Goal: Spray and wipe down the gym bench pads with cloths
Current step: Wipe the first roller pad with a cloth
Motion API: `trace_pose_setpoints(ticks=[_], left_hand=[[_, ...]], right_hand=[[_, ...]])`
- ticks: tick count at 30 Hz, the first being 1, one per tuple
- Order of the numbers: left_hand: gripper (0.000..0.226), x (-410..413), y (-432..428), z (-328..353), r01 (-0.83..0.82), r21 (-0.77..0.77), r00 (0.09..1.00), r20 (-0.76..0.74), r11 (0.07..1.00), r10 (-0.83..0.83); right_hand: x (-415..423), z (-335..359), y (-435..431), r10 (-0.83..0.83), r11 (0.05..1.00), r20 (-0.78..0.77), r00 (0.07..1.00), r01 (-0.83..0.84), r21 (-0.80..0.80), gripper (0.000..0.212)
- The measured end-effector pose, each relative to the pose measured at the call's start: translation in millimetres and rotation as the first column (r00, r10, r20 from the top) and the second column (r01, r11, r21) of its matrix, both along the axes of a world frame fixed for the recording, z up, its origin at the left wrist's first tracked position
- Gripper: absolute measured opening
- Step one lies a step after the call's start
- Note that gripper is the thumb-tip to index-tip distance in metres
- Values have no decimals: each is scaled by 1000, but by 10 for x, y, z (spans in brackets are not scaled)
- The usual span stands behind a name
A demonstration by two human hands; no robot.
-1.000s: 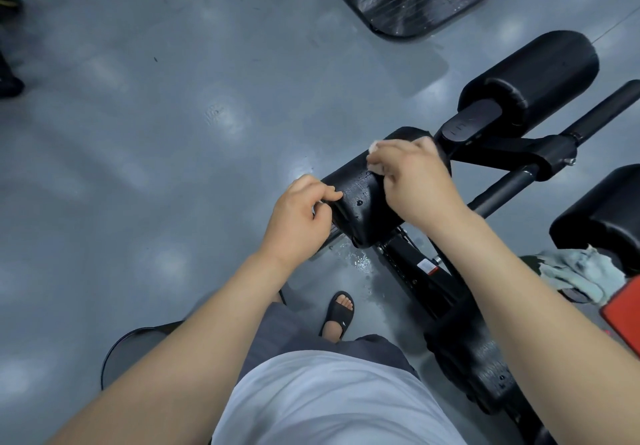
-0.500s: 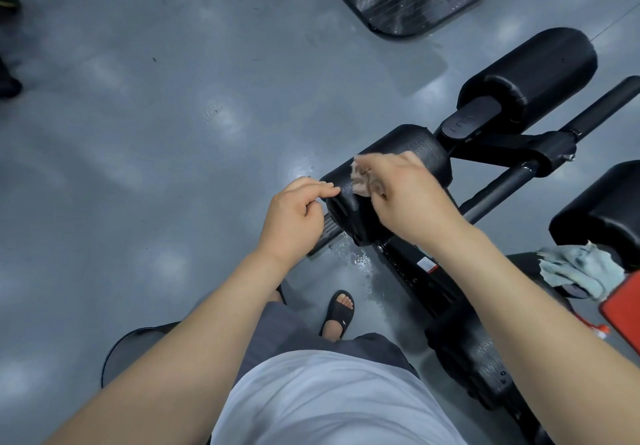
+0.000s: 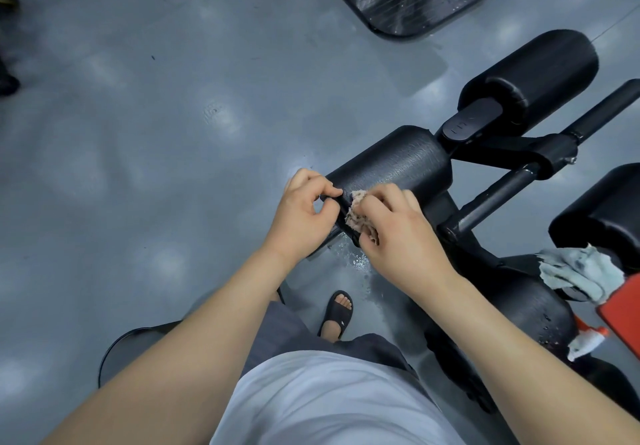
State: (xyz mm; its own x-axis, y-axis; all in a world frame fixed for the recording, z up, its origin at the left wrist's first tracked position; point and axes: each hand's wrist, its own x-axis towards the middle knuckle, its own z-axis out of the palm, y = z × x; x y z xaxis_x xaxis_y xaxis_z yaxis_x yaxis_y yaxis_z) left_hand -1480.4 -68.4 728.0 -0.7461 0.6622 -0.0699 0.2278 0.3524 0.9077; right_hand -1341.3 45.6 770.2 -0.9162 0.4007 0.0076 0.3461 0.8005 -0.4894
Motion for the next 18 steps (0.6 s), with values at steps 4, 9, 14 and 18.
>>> trace_pose_setpoints(ticks=[4, 9, 14, 18], left_hand=[[16, -39, 4, 29, 6, 13, 991, 132, 1000, -7], [19, -63, 43, -15, -62, -72, 972, 222, 995, 76], [11, -125, 24, -76, -65, -111, 978, 191, 992, 86], [11, -160, 33, -118, -68, -136, 975, 202, 988, 95]], right_hand=[[97, -59, -49, -23, 1000, -19, 1000, 24, 7, 27], [156, -179, -85, -58, 998, -102, 993, 58, -5, 32], [57, -207, -56, -33, 999, -189, 981, 34, 0, 31], [-155, -116, 63, 10, 1000, -158, 987, -8, 13, 32]])
